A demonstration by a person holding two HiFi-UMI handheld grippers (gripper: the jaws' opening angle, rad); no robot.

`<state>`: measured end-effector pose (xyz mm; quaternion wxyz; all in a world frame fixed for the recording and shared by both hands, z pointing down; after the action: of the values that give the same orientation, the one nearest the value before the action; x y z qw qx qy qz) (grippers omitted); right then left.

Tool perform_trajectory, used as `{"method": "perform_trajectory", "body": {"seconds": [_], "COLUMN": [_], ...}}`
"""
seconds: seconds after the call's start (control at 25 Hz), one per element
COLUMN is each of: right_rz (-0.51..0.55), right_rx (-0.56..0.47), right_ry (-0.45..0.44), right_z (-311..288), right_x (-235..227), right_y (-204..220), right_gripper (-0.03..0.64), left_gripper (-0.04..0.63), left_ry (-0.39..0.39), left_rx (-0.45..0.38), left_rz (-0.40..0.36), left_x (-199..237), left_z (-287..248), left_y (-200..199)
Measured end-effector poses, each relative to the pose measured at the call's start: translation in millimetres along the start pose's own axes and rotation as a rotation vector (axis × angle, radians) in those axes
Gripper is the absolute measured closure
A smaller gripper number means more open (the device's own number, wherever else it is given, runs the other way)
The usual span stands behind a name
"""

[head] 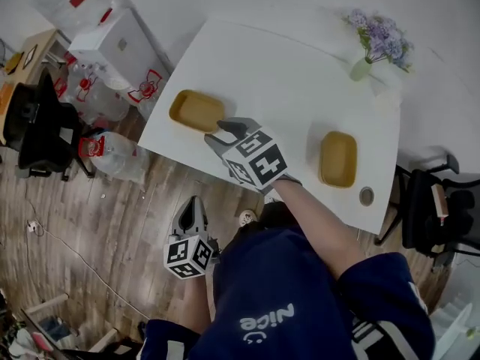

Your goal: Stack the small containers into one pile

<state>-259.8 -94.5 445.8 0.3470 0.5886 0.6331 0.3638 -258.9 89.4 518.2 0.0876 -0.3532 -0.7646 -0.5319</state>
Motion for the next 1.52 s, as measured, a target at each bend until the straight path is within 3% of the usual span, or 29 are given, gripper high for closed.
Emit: {"method": "perform_trajectory", "body": {"seconds": [0.36,0.68,1.08,1.2,1.52], "right_rz": [0.316,0.442,0.492,0.503,0.522], "right_rx": [0.18,0.382,0.503,0.512,0.488], "right_ry": [-0.099,-0.119,-0.107,-0.081,-0.076], "right_z": [-79,-152,-181,-180,-169], "right_x": [21,15,6,5,3], "right_y": [-4,23,37,35,28], "right_gripper": [0.439,0.439,0.475,0.551,0.561], "left_gripper": [0.577,0.577,0.577,0.577,0.577], "left_ry": [-0.155,-0.235,-0.264,-0.276,-0.281], "left_rx": [-0.103,-0.11,-0.123,-0.131,-0.135], "left_rz": [0.054,0.036,0.043,0.049,0.09], "left_x": [41,55,55,55,56], "left_z": [44,71,84,87,90], "left_y": [-12,-14,-8,-8,-1]}}
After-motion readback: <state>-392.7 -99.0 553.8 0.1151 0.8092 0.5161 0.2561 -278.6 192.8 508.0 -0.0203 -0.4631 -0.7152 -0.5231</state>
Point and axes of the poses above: the fingertips, and each gripper's own axes: z backward along the fingers, x to its left, y out of its underside, the point moved 3 cm from there along z, backward along the fingers, and after that the axes turned 12 degrees about z, right-handed, at the moved point
